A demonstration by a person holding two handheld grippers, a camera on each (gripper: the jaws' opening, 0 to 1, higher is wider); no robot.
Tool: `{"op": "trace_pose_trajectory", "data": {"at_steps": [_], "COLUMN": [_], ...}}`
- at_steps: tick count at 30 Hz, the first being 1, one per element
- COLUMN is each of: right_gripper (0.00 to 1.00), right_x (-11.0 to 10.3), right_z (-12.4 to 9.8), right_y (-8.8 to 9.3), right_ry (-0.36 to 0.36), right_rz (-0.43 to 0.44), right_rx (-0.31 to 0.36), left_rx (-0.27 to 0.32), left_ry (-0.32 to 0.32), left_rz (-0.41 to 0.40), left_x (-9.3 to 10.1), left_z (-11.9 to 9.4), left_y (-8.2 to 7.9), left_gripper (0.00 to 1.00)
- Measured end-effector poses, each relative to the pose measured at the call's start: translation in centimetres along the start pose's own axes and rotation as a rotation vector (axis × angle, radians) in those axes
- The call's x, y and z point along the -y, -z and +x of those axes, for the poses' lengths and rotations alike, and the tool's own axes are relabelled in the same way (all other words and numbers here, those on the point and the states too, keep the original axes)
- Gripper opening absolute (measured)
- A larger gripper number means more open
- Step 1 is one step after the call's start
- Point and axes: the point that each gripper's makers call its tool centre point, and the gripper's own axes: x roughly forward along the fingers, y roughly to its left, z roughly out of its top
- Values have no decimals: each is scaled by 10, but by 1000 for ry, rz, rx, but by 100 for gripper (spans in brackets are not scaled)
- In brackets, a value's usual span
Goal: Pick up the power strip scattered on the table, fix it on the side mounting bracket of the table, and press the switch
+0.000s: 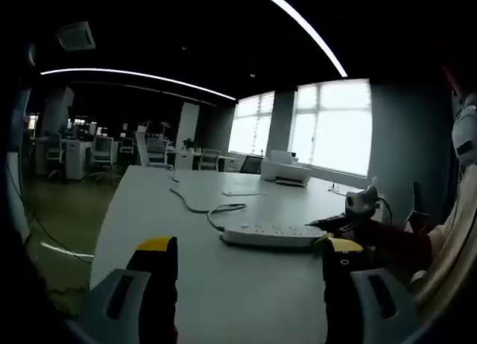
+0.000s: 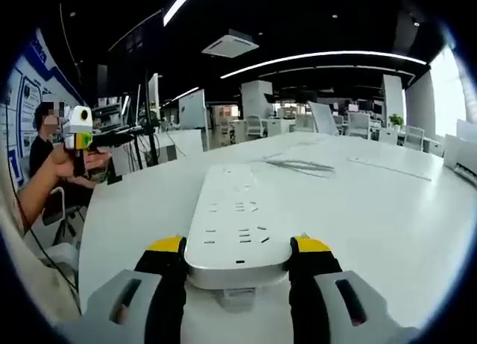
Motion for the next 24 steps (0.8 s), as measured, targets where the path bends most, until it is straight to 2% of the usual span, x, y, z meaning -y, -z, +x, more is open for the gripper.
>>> {"op": "trace_pose_trajectory", "data": {"at_steps": [10, 16, 24], "right_gripper": [50, 50, 50], "right_x": [-2, -3, -5], "right_z": [0, -1, -1], "right_y": [0, 0, 0], "right_ry": [-17, -21, -25], "right_rz": [59, 77, 99], "right_rx": [-3, -5, -6], "left_rx": [-25, -17, -35], "left_ry": [-1, 10, 7], "left_rz": [-1, -25, -19], "left_x": [1, 4, 3], "left_z": [12, 15, 16], "left_y": [7, 6, 9], "left_gripper": [84, 83, 83]}}
